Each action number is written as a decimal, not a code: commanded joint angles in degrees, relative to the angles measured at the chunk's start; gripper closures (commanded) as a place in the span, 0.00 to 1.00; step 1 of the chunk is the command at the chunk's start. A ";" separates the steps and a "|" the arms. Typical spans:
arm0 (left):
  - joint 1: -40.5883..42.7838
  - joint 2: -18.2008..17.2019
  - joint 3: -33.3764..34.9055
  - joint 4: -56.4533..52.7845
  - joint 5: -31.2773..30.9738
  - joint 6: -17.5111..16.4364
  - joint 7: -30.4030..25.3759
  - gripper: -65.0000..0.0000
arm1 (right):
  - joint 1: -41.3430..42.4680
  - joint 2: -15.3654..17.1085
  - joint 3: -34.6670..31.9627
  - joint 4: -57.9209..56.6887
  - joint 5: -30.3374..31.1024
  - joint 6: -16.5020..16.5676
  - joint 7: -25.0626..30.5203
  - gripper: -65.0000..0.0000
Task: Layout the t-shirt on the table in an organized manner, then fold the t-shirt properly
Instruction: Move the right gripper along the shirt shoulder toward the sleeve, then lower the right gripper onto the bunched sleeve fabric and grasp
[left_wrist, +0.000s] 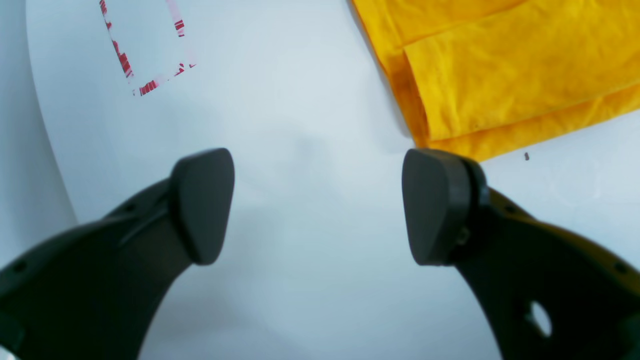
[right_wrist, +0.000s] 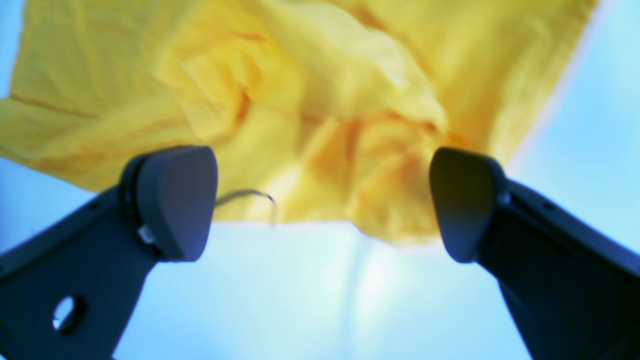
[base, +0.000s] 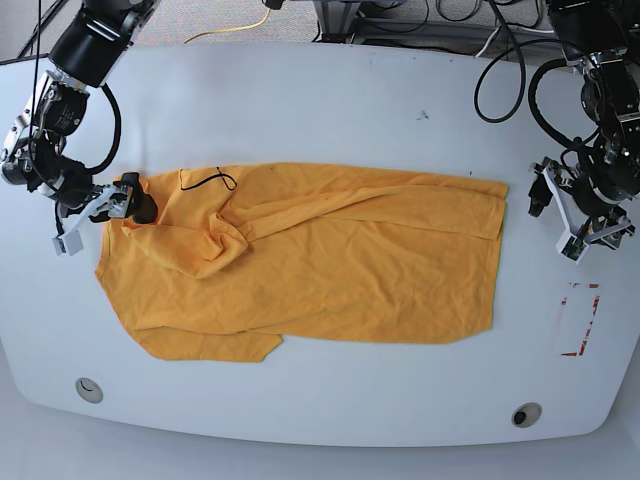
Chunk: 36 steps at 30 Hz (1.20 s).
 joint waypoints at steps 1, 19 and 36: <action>-0.77 -0.96 -0.26 1.16 -0.36 0.14 -0.82 0.24 | -1.53 4.09 -3.07 1.28 1.54 0.42 4.50 0.00; -0.77 -0.79 -0.17 1.16 -0.36 0.14 -0.82 0.24 | -8.21 12.18 -17.75 1.01 -9.80 0.69 24.63 0.00; 0.55 -0.79 -0.17 1.16 -0.36 0.14 -0.82 0.24 | -2.85 2.33 -17.84 5.06 -35.82 5.48 28.67 0.00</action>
